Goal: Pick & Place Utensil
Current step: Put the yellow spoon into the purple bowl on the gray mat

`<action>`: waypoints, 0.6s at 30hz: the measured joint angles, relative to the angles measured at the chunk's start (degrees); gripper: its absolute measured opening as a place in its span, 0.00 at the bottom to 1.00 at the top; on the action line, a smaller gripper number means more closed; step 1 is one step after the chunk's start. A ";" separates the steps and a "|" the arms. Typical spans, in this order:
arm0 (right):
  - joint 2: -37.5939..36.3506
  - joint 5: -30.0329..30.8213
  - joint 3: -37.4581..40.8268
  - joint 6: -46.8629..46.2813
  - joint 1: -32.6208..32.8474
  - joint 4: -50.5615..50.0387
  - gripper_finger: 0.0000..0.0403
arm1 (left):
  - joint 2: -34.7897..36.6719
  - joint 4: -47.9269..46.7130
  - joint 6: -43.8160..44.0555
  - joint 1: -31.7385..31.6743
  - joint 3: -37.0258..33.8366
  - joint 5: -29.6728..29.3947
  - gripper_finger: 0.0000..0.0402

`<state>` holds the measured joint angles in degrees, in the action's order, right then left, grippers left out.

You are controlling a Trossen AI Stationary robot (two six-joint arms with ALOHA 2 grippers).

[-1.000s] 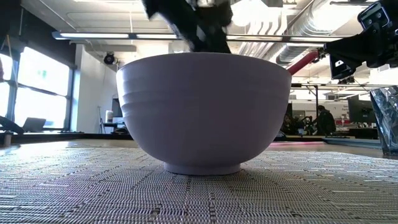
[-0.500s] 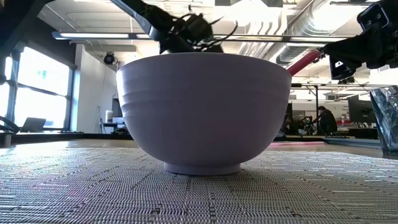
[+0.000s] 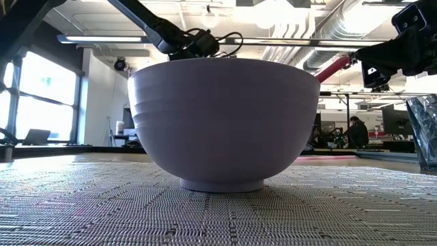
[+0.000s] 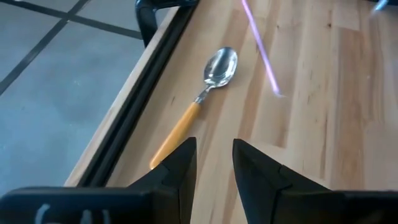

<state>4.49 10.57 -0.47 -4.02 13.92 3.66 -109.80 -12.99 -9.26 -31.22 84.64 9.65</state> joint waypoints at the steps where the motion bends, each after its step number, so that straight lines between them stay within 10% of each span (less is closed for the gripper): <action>1: 0.00 -0.01 -0.02 0.01 0.01 0.00 0.00 | 0.00 -0.02 0.02 -0.09 0.00 -0.01 0.25; 18: 0.00 2.99 0.00 1.55 -0.01 14.21 0.00 | 0.00 -0.53 0.89 0.14 -0.06 -1.32 0.25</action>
<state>4.49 13.55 -0.47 -2.47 13.91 17.87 -109.80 -13.52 -8.37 -31.09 84.58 8.34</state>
